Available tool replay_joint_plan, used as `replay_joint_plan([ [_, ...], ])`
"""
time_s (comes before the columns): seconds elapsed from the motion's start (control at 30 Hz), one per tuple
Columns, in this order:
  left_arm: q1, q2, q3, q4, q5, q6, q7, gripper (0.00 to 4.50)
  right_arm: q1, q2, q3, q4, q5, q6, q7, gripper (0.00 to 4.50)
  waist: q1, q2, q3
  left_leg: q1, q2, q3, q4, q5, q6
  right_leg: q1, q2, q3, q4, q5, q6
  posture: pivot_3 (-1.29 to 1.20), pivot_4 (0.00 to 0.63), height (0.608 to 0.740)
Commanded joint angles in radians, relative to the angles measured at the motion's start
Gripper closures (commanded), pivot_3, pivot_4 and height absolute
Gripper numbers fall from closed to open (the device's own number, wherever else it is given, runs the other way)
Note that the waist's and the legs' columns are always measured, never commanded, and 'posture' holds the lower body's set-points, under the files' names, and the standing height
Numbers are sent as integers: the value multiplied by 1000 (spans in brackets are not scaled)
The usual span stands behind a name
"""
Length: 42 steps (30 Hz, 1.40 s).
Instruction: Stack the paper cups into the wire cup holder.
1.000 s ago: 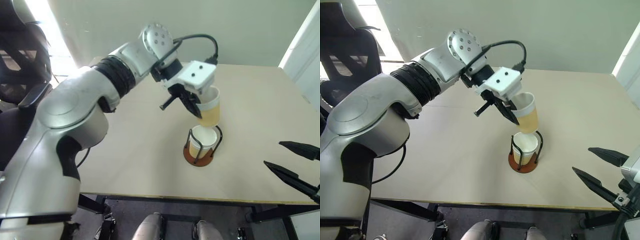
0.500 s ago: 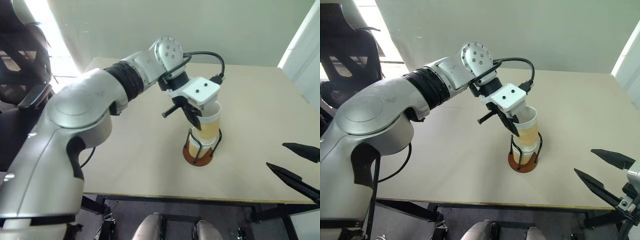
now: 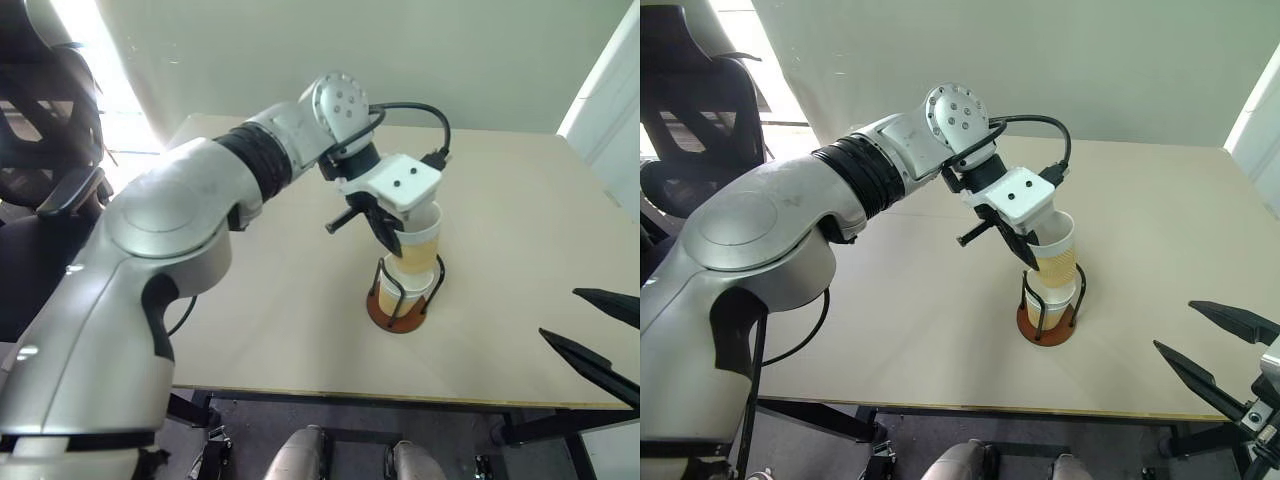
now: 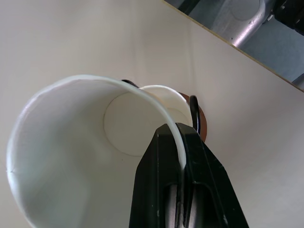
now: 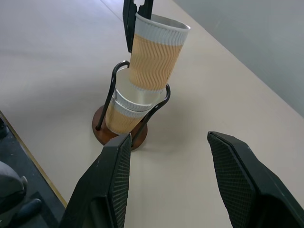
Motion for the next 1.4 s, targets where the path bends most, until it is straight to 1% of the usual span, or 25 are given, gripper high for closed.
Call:
replay_joint_plan([
  [0.03, -30, 9, 5, 4, 2, -11, -36, 4484, 26, 8, 7, 6, -18, -55, -30, 1917, 0, 0, 0, 0, 0, 0, 0, 0, 0, 0, 0, 0, 0, 0, 0, 0, 150, 740],
  [0.37, -27, 4, -21, -3, 1, -23, -36, 4484, 109, 21, 23, 6, -48, -145, -58, 1917, 0, 0, 0, 0, 0, 0, 0, 0, 0, 0, 0, 0, 0, 0, 0, 0, 150, 740],
  [0.63, -27, 4, -23, -14, -19, -26, -36, 4484, 180, 33, 36, 6, -74, -222, -84, 1917, 0, 0, 0, -1, 0, 0, 0, 0, 0, 0, 0, 0, 0, -3, 4, 0, 150, 740],
  [0.73, -22, -5, -5, -5, -19, -25, -36, 3862, 202, 34, 41, 6, -84, -245, -94, 1917, 0, 0, 0, -1, 0, 0, 0, 0, 0, 0, 0, 0, 0, -4, 5, 0, 150, 740],
  [1.0, -12, -23, 43, 24, -3, -25, -36, 1267, 247, 32, 57, 6, -107, -292, -121, 1917, 0, 0, 0, -1, 0, 0, 0, 0, 0, 0, 0, -1, 0, -4, 5, 0, 150, 740],
  [1.03, -12, -24, 46, 26, -1, -26, -36, 1267, 253, 32, 59, 6, -109, -297, -123, 1917, 0, 0, 0, -1, 0, 0, 0, 0, 0, 0, 0, -1, 0, -4, 6, 0, 150, 740],
  [1.13, -7, -42, 106, 61, 13, -27, -36, 1267, 267, 33, 63, 6, -116, -310, -130, 1917, 1, 0, 0, -1, 0, 0, 0, 0, 0, 0, 0, -1, 0, -4, 6, 0, 150, 740],
  [1.27, -10, -52, 253, 127, 33, 16, -36, 1267, 260, 7, 65, 6, -114, -305, -136, 1917, 0, 0, 0, -1, 0, 0, 0, 0, 0, 0, 0, -1, 0, -4, 6, 0, 150, 740],
  [1.4, 10, 4, 401, 162, 69, 73, -36, 1267, 165, -79, 42, 6, -79, -201, -141, 1917, -7, 0, 0, -1, 0, 0, 0, 0, 0, -1, 0, -1, 0, -5, 6, 0, 150, 740],
])
